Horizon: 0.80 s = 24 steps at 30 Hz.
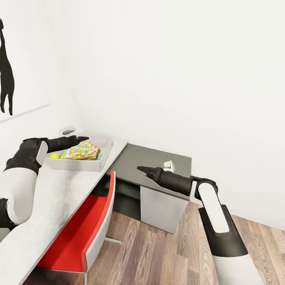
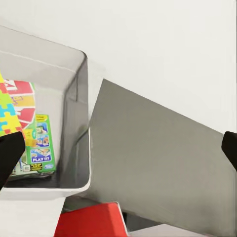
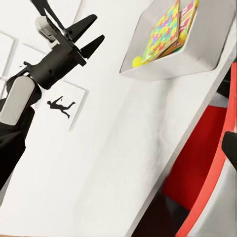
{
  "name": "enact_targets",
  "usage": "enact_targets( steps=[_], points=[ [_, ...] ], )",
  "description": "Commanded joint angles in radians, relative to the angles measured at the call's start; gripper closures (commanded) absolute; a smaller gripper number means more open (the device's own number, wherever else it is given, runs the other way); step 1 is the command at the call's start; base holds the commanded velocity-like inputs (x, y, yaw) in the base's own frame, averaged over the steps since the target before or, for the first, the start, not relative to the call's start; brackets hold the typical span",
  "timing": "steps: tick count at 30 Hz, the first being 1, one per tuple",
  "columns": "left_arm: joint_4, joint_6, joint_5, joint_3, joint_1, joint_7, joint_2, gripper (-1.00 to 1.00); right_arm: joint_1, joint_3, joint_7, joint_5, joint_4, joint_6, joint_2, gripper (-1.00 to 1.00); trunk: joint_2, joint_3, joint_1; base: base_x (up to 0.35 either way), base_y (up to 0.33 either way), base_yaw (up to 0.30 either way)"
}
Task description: Put all the toys in the child's room - the three board games (two on the bed and one on the table), the two jigsaw puzzles on the table, and the tennis ball on the table - inside the toy box on the table in the child's room.
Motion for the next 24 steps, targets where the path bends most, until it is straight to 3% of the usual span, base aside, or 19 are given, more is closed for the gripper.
enact_targets(
  steps=[1,18,22,24],
  points=[
    [-0.001,0.007,-0.004,0.005,-0.001,-0.006,-0.001,-1.0,-0.001,-0.001,0.002,0.003,0.0,0.004,0.001,-1.0,-0.002,-0.001,0.001,-0.038,0.0,-0.211],
    [0.001,0.004,-0.006,0.005,0.006,-0.007,0.001,-1.0,0.019,-0.002,0.015,0.009,0.0,0.004,0.0,-1.0,-0.002,0.021,0.001,-0.005,0.0,-0.207],
    [0.001,0.014,-0.005,0.004,0.011,-0.032,0.021,-1.0,0.04,-0.005,0.029,0.012,-0.002,0.004,-0.025,-1.0,-0.002,0.027,0.001,0.0,0.0,-0.206],
    [0.001,0.035,-0.005,0.004,0.021,-0.097,0.046,-1.0,0.058,-0.005,0.047,0.013,-0.001,0.004,-0.062,-1.0,-0.002,0.029,0.001,0.0,0.0,-0.205]
  ],
)
